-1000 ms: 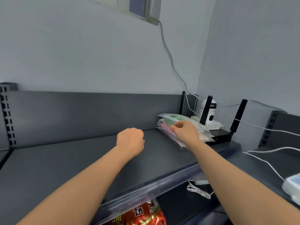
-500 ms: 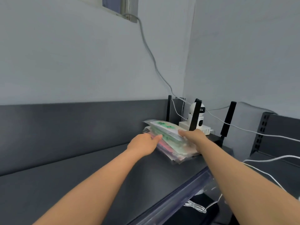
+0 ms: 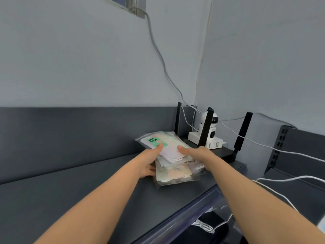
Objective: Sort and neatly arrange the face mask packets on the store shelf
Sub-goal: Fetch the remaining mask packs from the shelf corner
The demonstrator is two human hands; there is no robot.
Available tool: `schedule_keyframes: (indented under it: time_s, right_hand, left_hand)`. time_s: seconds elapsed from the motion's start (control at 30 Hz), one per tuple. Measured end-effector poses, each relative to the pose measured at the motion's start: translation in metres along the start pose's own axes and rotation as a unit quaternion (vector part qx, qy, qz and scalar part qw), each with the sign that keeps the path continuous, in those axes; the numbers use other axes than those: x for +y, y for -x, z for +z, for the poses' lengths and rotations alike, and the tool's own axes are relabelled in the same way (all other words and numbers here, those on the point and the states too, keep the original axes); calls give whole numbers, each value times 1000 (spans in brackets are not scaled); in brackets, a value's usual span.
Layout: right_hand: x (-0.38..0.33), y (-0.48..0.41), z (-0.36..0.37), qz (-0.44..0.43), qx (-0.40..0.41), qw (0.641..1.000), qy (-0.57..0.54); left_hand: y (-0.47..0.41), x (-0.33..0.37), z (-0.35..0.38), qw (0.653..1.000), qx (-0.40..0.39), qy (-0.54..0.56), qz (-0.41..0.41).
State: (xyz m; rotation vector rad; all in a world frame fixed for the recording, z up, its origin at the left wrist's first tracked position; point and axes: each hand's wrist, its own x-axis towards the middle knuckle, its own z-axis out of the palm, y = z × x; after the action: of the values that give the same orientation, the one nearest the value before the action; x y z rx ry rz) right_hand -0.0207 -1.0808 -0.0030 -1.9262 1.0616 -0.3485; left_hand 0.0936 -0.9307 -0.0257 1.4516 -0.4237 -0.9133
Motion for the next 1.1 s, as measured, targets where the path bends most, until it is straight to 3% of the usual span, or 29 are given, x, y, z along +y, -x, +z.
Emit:
schedule_keyframes:
  time_s: [0.23,0.53,0.7,0.87,0.97,1.1]
  right_hand:
    - [-4,3,2,-33,6,999,-19]
    - [-13,6,13,-8,-61,995,-76]
    - [-19,8,20,-21,-70,987,-140]
    - [-22,10,26,-48,-92,977,-185]
    - [-23,10,37,-106,-116,961,-227]
    - [-28,12,56,-206,-123,925,-296]
  left_hand:
    - [-2,-1,0,999,20,32,-16]
    - [-2,-3,-10,990,60,117,-43]
    - [3,1,-16,988,73,133,-11]
    - [15,10,-32,988,78,115,62]
    - [21,13,-46,980,86,54,169]
    - [37,19,-62,942,126,-32,308]
